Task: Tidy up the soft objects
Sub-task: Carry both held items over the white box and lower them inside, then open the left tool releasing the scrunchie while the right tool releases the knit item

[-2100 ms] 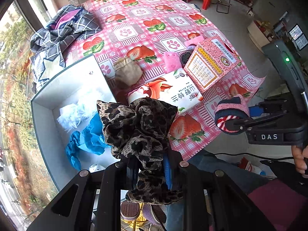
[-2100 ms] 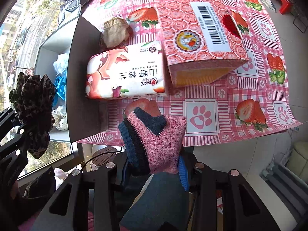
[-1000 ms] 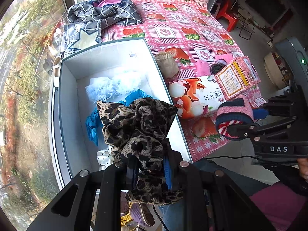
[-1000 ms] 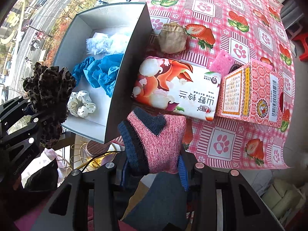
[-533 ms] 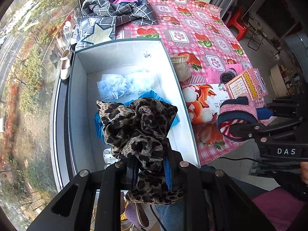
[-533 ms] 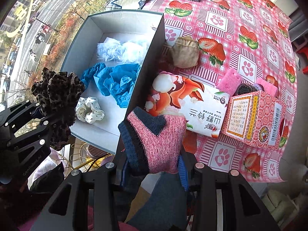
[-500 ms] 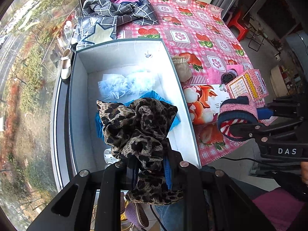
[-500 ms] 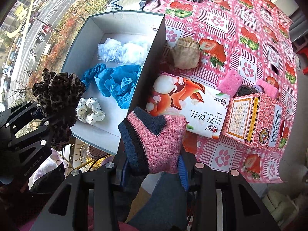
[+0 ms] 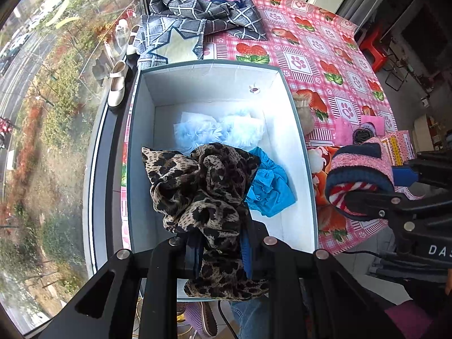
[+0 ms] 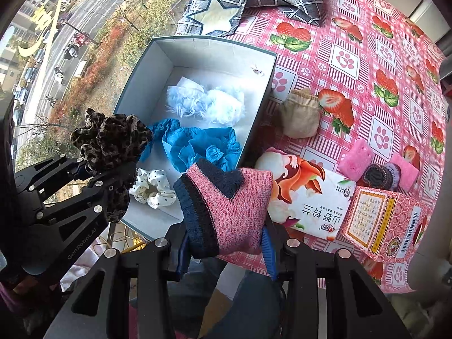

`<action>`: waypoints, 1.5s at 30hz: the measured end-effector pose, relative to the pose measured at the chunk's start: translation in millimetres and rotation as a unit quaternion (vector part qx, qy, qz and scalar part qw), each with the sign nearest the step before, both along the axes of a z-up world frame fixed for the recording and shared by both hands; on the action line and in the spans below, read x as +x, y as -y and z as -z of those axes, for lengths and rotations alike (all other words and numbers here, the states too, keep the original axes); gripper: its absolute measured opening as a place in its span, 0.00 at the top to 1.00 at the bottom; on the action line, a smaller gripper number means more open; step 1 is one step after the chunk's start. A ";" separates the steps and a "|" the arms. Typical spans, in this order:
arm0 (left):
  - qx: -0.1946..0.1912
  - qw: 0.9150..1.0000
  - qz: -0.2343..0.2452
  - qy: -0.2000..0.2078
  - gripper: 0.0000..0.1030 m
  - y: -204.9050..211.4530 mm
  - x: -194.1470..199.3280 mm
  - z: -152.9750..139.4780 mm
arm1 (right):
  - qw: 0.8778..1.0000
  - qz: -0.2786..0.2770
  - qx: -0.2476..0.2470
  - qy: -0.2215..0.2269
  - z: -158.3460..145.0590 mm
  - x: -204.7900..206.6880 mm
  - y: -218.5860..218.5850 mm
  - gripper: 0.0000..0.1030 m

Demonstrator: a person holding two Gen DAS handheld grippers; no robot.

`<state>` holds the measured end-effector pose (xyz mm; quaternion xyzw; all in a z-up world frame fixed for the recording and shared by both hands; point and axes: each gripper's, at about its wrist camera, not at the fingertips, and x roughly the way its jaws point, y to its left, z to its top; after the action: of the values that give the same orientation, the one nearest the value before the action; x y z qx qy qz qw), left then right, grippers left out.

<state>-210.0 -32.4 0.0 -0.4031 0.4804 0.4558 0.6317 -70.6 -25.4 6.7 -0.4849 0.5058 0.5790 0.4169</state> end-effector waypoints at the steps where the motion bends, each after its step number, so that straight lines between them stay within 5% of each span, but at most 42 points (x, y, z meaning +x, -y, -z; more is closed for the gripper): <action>1: -0.002 1.000 -0.004 0.001 0.77 -2.5 -0.7 1.6 | 1.000 0.002 -0.001 -0.003 0.4 -1.1 -2.7 0.59; 41: -0.038 0.998 -0.054 -0.007 0.77 -37.4 -5.4 25.7 | 0.999 0.027 -0.007 -0.032 6.7 -20.4 -72.6 0.59; 45: -0.027 0.999 -0.046 -0.008 0.61 -36.2 -2.0 22.1 | 0.999 0.023 -0.005 -0.041 4.4 -22.6 -75.1 0.55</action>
<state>-212.0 3.8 -22.1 -0.4383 0.4787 0.4746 0.5945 -93.2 49.8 2.3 -0.4507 0.5362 0.5861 0.4072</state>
